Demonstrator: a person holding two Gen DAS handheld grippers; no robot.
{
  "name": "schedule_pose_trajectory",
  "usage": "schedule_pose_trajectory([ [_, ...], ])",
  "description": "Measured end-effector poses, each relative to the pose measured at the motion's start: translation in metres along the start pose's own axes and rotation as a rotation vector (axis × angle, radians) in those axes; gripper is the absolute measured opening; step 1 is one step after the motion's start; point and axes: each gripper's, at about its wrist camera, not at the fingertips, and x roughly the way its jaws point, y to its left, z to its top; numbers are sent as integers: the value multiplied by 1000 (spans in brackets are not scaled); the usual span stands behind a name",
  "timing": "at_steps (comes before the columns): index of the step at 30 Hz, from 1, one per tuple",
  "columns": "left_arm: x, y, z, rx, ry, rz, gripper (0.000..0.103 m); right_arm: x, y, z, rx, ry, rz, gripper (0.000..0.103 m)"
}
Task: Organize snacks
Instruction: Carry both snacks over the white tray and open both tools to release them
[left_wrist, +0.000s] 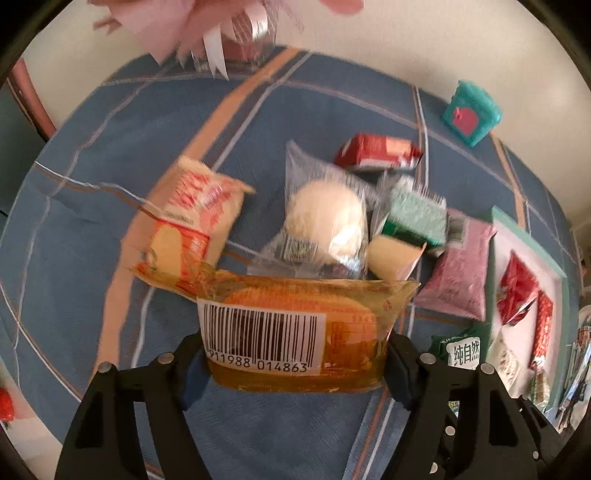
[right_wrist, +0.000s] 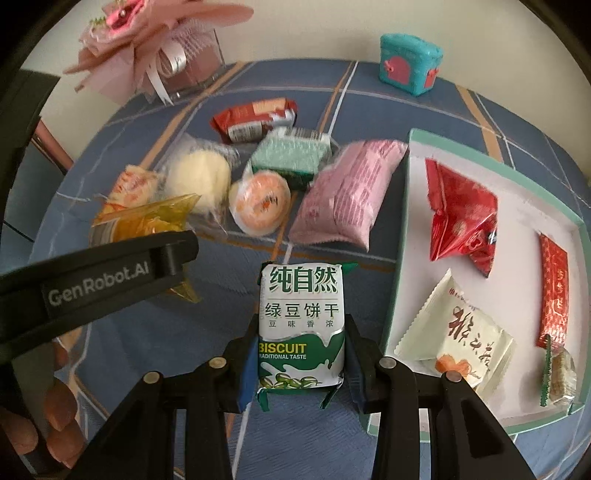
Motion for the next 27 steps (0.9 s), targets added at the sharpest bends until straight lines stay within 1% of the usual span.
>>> schedule_pose_trajectory([
  [5, -34, 3, 3, -14, -94, -2, 78, -27, -5, 8, 29, -67, 36, 42],
  [8, -47, 8, 8, -22, -124, -4, 78, -42, -11, 11, 51, -94, 52, 42],
  [12, -55, 7, 10, -28, -147, -14, 78, -56, -5, 15, 70, -115, 42, 42],
  [15, -58, -1, 11, -22, -159, -17, 78, -65, -10, 23, 87, -124, 13, 42],
  [18, -57, -8, 11, -11, -161, -19, 78, -68, -19, 32, 116, -133, 15, 42],
  [23, -53, -22, 12, 16, -155, -7, 78, -70, -36, 36, 143, -144, 1, 42],
  [27, -48, -37, 11, 51, -146, 0, 78, -71, -58, 37, 179, -151, -14, 42],
])
